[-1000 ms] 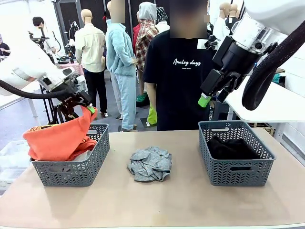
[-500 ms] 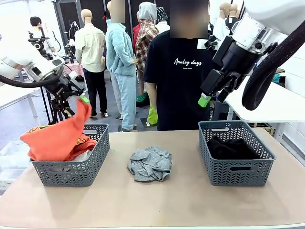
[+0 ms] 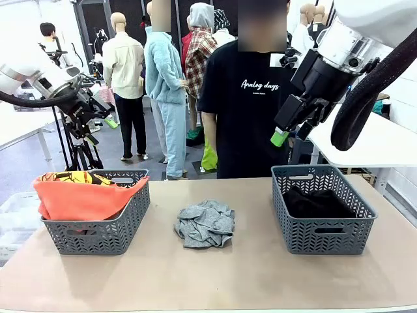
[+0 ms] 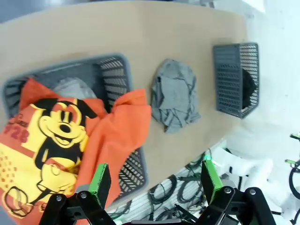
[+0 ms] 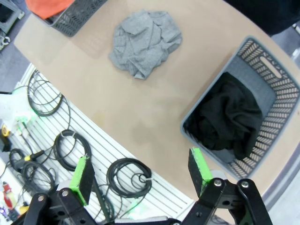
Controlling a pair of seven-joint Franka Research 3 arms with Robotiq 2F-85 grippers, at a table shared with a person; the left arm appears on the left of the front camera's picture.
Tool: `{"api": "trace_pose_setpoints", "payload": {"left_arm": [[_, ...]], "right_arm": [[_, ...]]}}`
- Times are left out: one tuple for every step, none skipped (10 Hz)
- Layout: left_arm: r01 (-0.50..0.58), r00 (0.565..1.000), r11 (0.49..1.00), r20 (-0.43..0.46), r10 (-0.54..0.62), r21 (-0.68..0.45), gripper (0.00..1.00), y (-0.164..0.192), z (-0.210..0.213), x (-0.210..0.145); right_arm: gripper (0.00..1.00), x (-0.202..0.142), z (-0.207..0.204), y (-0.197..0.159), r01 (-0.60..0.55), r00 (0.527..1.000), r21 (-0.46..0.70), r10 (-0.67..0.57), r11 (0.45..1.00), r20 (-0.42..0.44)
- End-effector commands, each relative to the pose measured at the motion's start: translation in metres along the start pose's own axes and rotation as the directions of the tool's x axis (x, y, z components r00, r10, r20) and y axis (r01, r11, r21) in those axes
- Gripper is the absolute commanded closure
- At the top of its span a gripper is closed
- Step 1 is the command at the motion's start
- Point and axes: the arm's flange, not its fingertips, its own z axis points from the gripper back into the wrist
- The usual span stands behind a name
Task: Sort the tops and bottoms.
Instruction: Sort the clothes according to human instructions.
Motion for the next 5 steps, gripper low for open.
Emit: {"api": "trace_pose_setpoints", "payload": {"left_arm": [[0.006, 0.999, 0.993, 0.043, -0.011, 0.114, 0.0, -0.002, -0.007, 0.006], [-0.022, 0.999, 0.989, 0.04, 0.017, 0.144, 0.0, 0.0, -0.011, 0.006], [0.013, 1.0, 0.999, 0.019, -0.014, 0.052, 0.0, 0.0, 0.001, 0.003], [0.013, 1.0, 0.999, 0.019, -0.014, 0.052, 0.0, 0.0, 0.001, 0.003], [0.013, 1.0, 0.999, 0.019, -0.014, 0.052, 0.0, 0.0, 0.001, 0.003]], "right_arm": [[0.0, -0.004, -0.002, -0.001, -0.002, 1.0, -0.012, 0.002, 1.0, -0.007], [0.0, -0.004, -0.002, -0.001, -0.002, 1.0, -0.012, 0.002, 1.0, -0.007], [0.0, -0.004, -0.002, -0.001, -0.002, 1.0, -0.012, 0.002, 1.0, -0.007], [0.0, -0.004, -0.002, -0.001, -0.002, 1.0, -0.012, 0.002, 1.0, -0.007], [0.0, -0.004, -0.002, -0.001, -0.002, 1.0, -0.012, 0.002, 1.0, -0.007]]}}
